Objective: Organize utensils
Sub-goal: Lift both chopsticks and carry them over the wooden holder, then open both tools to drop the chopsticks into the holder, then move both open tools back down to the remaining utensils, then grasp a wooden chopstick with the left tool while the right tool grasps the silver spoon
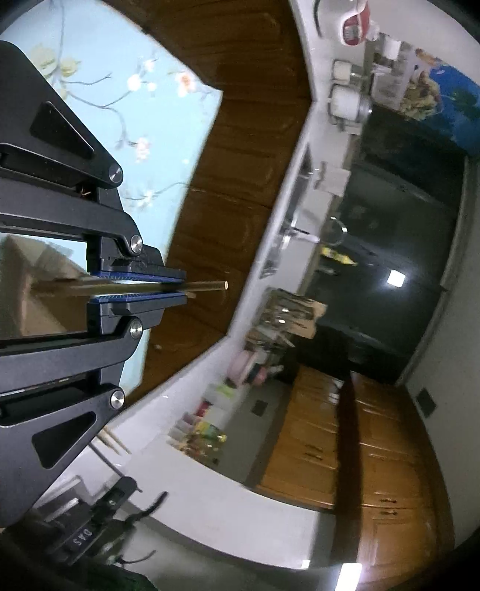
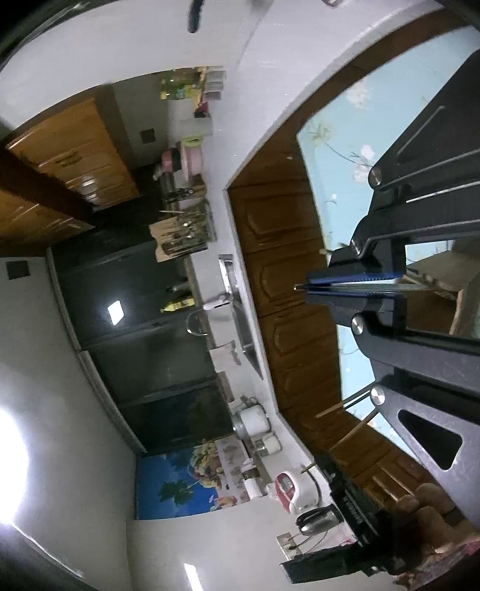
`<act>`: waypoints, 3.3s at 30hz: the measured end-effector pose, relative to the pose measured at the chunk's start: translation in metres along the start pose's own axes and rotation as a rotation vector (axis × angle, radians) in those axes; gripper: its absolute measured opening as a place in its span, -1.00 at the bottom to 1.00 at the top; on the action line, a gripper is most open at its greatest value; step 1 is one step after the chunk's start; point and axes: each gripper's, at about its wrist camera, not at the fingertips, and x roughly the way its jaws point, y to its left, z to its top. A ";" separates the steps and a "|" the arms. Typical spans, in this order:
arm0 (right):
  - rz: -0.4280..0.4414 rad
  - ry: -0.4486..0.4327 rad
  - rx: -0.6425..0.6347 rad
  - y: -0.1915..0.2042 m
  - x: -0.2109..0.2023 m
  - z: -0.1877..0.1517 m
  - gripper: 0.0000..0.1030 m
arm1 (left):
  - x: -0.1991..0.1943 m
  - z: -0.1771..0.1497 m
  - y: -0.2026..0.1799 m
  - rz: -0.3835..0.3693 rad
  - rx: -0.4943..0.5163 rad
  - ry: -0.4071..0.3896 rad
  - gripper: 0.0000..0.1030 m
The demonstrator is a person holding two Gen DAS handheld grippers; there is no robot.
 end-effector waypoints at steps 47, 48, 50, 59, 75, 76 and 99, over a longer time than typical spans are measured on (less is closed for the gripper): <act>-0.008 0.071 0.074 -0.027 -0.129 -0.074 1.00 | -0.158 -0.097 0.029 0.158 0.012 0.165 1.00; -0.008 0.090 0.078 -0.028 -0.132 -0.081 1.00 | -0.161 -0.105 0.030 0.164 0.007 0.190 1.00; -0.012 0.124 0.091 -0.031 -0.138 -0.095 1.00 | -0.164 -0.118 0.031 0.170 0.003 0.226 1.00; -0.060 0.235 0.118 -0.039 -0.154 -0.150 1.00 | -0.171 -0.170 0.035 0.185 -0.029 0.348 1.00; -0.090 0.403 0.107 -0.044 -0.123 -0.178 0.99 | -0.135 -0.187 0.017 0.126 0.022 0.492 0.84; -0.088 0.411 0.106 -0.044 -0.120 -0.180 0.98 | -0.130 -0.187 0.015 0.123 0.032 0.505 0.79; -0.106 0.608 0.094 -0.069 -0.041 -0.197 0.21 | -0.011 -0.217 -0.023 0.075 0.207 0.763 -0.45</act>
